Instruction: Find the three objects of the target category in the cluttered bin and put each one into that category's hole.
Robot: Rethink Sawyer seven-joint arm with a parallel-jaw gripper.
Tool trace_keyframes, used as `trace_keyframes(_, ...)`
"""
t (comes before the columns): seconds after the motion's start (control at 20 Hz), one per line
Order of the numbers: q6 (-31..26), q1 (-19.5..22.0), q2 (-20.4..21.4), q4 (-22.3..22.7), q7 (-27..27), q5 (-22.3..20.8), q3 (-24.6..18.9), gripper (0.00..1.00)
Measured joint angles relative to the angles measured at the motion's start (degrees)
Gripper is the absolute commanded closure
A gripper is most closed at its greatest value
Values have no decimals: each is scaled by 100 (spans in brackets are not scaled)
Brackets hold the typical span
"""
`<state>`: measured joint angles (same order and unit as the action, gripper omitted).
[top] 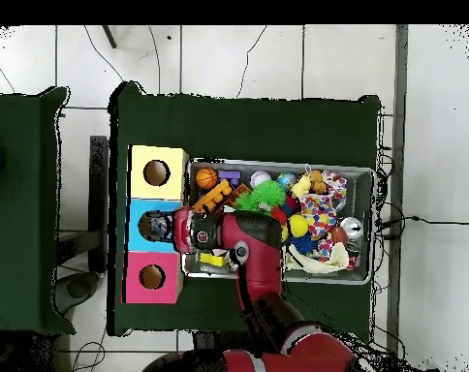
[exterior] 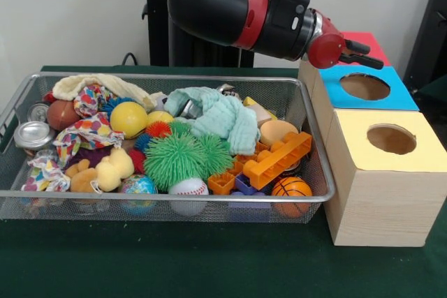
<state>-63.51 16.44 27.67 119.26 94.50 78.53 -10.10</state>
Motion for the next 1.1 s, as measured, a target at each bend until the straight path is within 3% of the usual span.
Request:
trace_keyframes(0.35, -4, 151, 8, -7, 0, -276, 10, 0)
trace_keyframes(0.6, 220, 147, -64, -245, 0, -1588, 412, 0)
trace_keyframes(0.7, 586, 72, -111, -426, 0, -2159, 694, 0)
trace_keyframes(1.1, 787, -121, -66, -918, -2, -3047, 968, 0)
